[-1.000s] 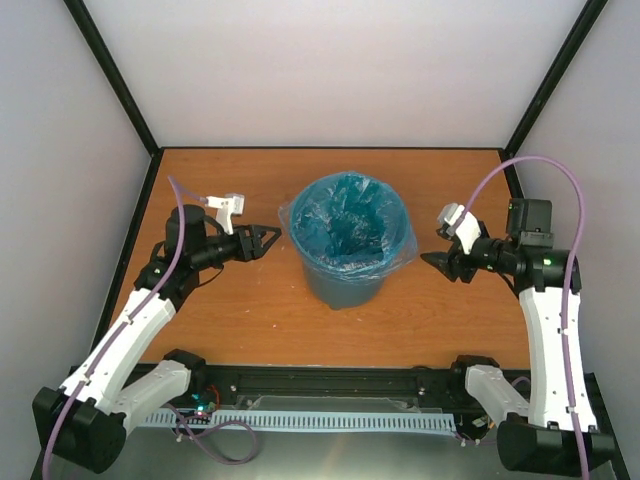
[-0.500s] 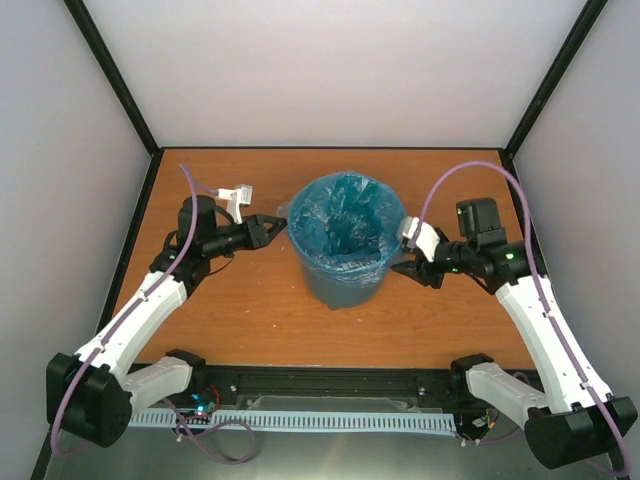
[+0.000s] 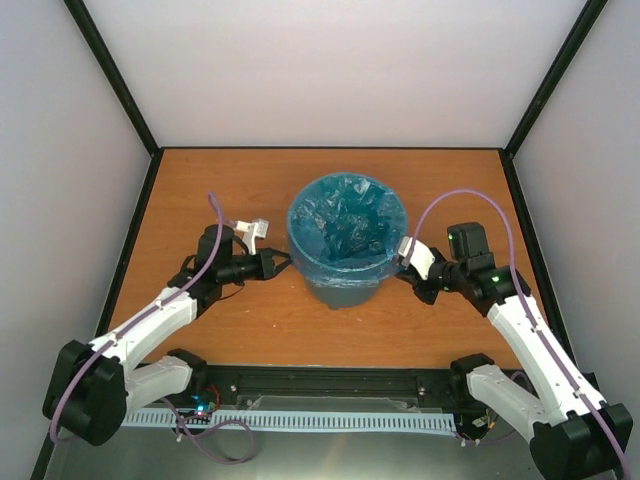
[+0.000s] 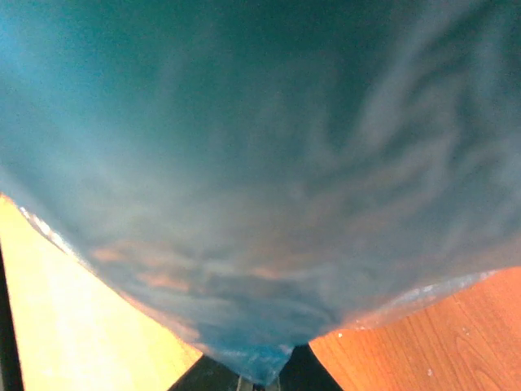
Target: Put the trash bags into the trash bin
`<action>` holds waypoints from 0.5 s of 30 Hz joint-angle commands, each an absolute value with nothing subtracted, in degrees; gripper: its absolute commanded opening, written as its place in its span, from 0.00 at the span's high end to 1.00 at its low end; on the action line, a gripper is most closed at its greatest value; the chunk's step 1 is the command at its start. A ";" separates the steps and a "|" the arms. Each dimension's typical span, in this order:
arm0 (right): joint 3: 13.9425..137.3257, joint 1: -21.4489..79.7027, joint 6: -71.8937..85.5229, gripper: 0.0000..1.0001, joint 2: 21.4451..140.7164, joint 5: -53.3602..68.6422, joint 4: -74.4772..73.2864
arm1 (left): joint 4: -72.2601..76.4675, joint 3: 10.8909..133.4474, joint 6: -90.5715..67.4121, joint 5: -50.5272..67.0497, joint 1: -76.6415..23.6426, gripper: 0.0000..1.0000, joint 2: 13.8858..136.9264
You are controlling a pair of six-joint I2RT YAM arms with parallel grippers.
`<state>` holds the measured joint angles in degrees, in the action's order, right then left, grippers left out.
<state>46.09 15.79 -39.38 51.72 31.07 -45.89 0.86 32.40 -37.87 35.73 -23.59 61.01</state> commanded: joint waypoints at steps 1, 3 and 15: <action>42.33 16.27 -38.95 0.97 50.27 29.24 -41.23 | 5.15 29.25 -36.91 33.28 -24.02 0.99 61.66; 40.81 16.32 -39.78 0.97 50.01 27.61 -40.11 | 5.46 27.71 -36.36 32.61 -23.98 0.99 62.39; 35.20 16.33 -45.36 0.68 44.53 20.41 -42.74 | 4.90 26.27 -33.10 30.11 -23.99 0.99 65.07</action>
